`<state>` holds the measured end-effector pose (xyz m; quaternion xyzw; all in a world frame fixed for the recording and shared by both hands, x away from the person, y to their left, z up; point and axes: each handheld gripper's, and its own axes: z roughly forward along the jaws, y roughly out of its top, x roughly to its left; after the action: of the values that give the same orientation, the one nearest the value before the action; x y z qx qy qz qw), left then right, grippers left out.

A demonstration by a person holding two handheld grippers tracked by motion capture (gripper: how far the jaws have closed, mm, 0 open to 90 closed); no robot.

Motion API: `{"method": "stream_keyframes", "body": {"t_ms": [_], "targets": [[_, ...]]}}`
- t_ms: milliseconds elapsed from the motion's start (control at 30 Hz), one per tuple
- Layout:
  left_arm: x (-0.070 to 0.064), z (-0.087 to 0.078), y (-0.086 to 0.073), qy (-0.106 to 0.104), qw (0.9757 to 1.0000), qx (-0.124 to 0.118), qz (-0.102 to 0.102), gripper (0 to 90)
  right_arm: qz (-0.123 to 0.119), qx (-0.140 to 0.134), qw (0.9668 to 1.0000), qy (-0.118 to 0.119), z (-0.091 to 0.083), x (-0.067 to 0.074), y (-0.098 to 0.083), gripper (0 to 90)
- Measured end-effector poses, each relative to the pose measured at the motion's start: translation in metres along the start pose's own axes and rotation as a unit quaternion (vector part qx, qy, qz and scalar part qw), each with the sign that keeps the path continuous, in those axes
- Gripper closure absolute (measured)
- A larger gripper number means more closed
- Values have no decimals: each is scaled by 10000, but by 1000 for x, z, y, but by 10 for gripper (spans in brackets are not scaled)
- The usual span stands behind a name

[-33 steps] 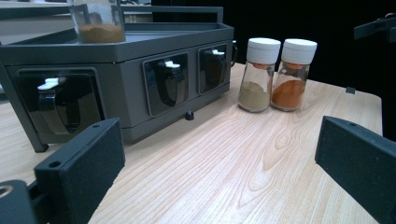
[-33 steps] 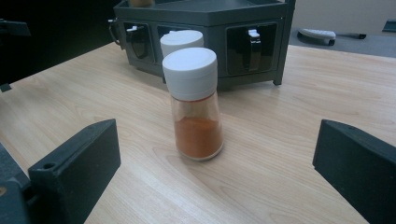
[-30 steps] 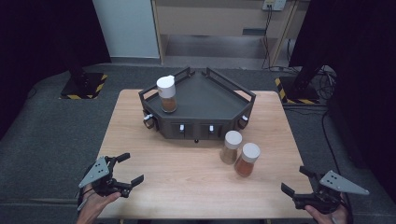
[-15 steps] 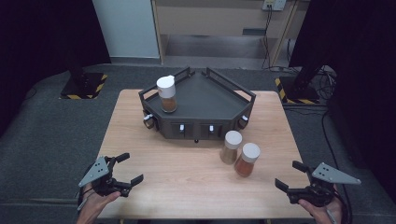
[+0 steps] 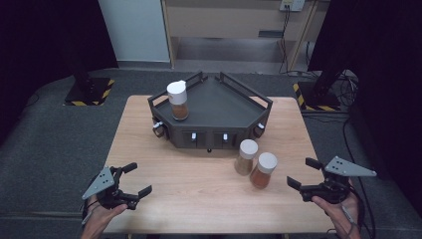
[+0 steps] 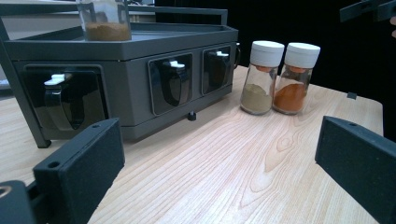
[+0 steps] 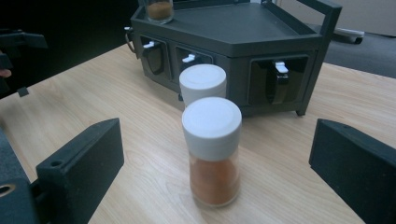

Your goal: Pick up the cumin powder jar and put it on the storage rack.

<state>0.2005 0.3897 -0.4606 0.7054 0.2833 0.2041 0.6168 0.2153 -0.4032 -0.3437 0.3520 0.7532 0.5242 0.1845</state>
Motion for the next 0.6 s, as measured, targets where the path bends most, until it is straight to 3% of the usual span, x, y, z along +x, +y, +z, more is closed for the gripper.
{"method": "stream_keyframes", "body": {"t_ms": [600], "targets": [[2,-1,-1,-14,10000,-18,-38,1,-192,185,9995,183,39,-3,38,38]]}}
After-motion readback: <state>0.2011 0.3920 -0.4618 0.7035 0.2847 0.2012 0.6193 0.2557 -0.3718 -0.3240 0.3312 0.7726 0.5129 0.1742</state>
